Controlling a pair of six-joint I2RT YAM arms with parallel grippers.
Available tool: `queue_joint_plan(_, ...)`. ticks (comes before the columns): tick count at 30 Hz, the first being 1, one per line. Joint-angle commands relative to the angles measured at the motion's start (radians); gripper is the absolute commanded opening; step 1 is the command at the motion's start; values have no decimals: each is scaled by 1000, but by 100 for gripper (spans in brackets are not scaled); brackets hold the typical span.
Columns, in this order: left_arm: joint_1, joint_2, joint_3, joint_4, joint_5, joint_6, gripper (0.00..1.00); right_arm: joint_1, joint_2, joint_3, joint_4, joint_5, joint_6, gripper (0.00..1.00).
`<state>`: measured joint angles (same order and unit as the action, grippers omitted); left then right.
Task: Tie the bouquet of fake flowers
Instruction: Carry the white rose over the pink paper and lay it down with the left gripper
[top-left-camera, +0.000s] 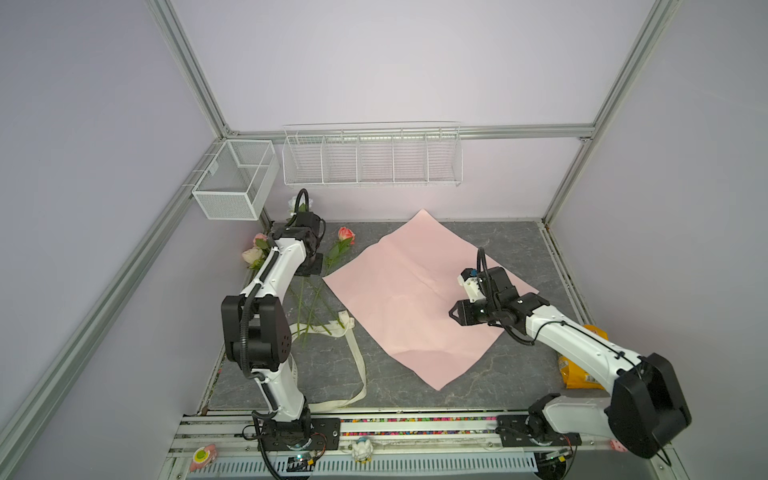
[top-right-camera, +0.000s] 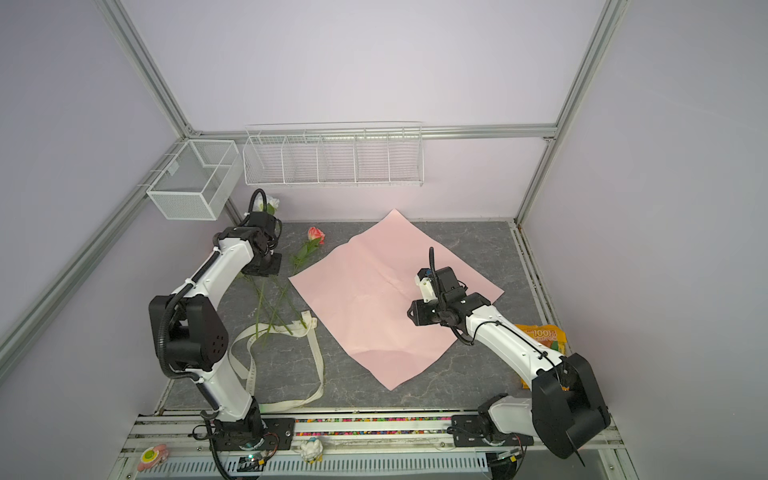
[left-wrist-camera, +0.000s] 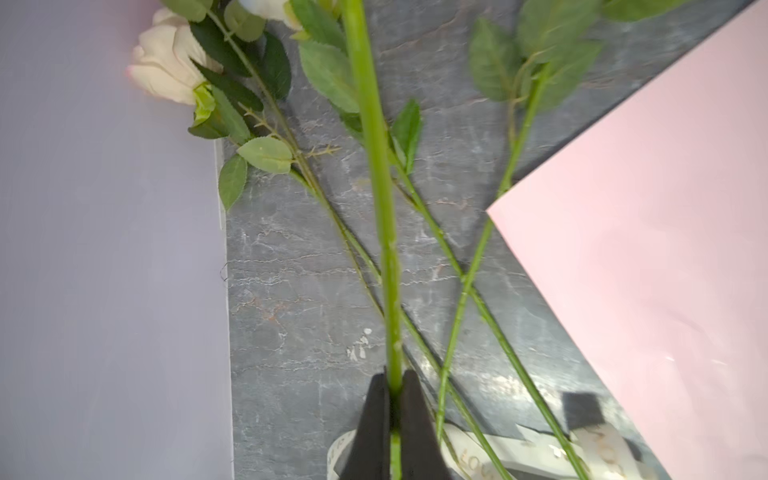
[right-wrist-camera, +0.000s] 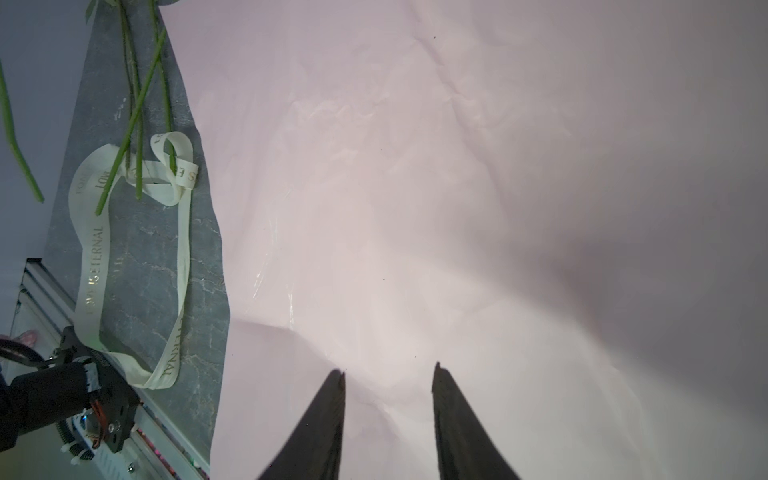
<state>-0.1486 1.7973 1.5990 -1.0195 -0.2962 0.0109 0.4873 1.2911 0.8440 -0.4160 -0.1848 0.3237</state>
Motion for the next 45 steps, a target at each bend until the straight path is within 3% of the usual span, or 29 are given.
queue_joint_plan(1, -56, -55, 6, -16, 134, -41, 0, 4, -65, -28, 25, 116, 31, 40)
queue_joint_plan(7, -69, -109, -49, 108, 628, -236, 0, -11, -205, -84, -3, 305, 92, 43)
queue_joint_plan(11, -144, -118, -130, 307, 773, -404, 0, -58, -293, -152, -4, 366, 180, 62)
queue_joint_plan(15, -264, -20, -73, 352, 771, -489, 0, -170, -337, -208, -11, 281, 250, 73)
queue_joint_plan(19, -362, 108, 35, 378, 794, -557, 0, -211, -355, -237, -18, 238, 255, 83)
queue_joint_plan(26, -460, 307, 217, 471, 797, -700, 0, -214, -300, -218, -26, 161, 217, 86)
queue_joint_plan(36, -559, 602, 598, 244, 698, -678, 0, -215, -263, -185, -55, 168, 187, 88)
queue_joint_plan(45, -583, 707, 645, 233, 709, -679, 1, -215, -264, -178, -89, 185, 184, 88)
